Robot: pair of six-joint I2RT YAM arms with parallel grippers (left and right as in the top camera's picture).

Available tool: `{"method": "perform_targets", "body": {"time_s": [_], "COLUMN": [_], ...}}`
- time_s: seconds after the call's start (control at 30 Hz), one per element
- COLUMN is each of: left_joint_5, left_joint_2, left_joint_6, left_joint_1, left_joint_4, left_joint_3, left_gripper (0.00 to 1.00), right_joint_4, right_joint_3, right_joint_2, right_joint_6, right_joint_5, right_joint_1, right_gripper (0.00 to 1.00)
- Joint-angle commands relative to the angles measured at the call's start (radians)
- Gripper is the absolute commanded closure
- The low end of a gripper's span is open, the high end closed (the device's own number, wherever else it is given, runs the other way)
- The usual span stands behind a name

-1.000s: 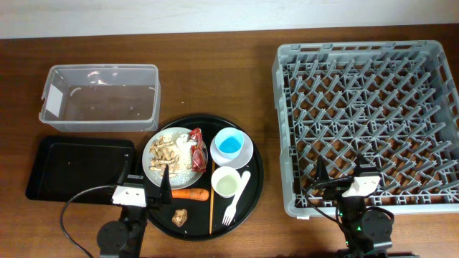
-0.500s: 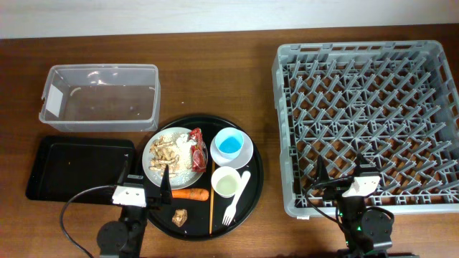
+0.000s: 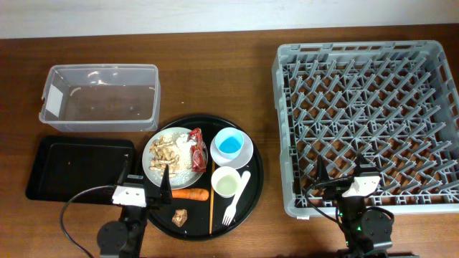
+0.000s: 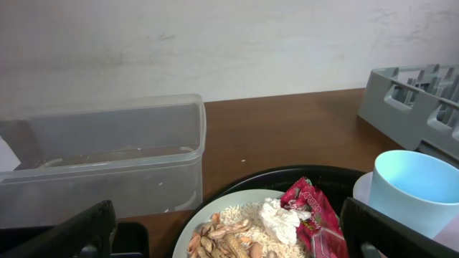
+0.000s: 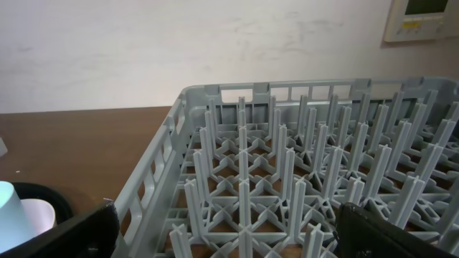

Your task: Sort waste into correct bins and load items into the dishwasher rack

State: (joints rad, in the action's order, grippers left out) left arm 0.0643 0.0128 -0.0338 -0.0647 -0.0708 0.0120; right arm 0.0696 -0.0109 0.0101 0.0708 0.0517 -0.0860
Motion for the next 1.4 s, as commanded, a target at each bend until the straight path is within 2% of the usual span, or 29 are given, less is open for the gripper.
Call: {"method": "perform_targets", "body": {"time_s": [0.0, 0.77, 0.9, 1.03, 1.37], "left_joint_5": [0.018, 0.018, 0.018, 0.019, 0.038], "left_joint_2": [-0.007, 0.0, 0.073, 0.229, 0.654], "left_joint_6": [0.011, 0.019, 0.019, 0.019, 0.019], "left_joint_1": [0.004, 0.004, 0.004, 0.004, 0.004], "left_joint_4": [-0.003, -0.021, -0.097, -0.154, -0.477], "left_joint_3": [-0.003, 0.025, 0.123, 0.275, 0.732], "left_gripper": [0.01, 0.01, 0.01, 0.01, 0.01], "right_joint_4": [0.007, 0.019, 0.113, 0.225, 0.595], "right_joint_3": [0.005, -0.005, -0.082, -0.209, -0.663], "right_joint_2": [-0.006, -0.006, 0.005, 0.057, 0.372], "right_joint_6": [0.001, 0.002, 0.001, 0.002, 0.002], "right_joint_5": [-0.003, -0.018, -0.018, -0.018, -0.027], "right_joint_1": [0.003, 0.003, 0.002, 0.002, 0.002], "right_gripper": [0.01, 0.01, 0.01, 0.01, 0.01]}}
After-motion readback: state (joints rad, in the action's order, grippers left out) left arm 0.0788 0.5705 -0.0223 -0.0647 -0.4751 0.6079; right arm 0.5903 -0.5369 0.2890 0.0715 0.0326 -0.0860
